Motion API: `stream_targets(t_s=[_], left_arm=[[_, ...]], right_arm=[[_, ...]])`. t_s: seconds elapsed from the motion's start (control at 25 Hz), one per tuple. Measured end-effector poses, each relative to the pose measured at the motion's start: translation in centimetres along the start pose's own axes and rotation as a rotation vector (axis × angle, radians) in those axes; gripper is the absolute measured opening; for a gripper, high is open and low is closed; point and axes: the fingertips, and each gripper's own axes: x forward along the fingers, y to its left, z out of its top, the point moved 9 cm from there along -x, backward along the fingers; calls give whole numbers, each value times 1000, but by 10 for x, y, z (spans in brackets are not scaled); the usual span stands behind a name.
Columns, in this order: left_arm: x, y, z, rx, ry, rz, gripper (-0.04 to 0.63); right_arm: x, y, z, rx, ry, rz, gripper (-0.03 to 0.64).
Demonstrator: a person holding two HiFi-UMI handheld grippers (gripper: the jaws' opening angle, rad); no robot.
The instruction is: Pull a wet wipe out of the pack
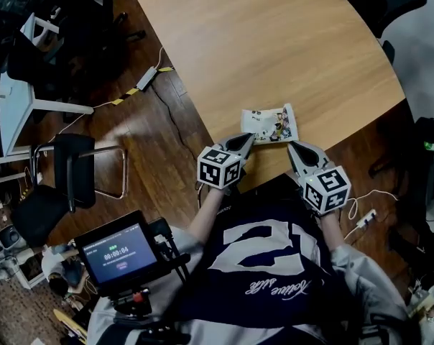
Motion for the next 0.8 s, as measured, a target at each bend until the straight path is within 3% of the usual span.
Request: stream_targets(t_s=[0.12,0.24,0.32,0.48,0.8], left_arm=[[14,-2,2,27,48,56,3],[18,-3,3,58,87,99,3],[20,-2,4,73,107,118,3],[24,4,8,47,111,143,3],[24,6,3,75,102,167,3]], right_arm=[[9,-14,6,-29,27,52,38],[22,-19,14,-68,54,101,38],[34,-21,20,-109,76,135,81],[62,-26,30,-241,130,179,106],[110,-19,25,-469,235,214,107]])
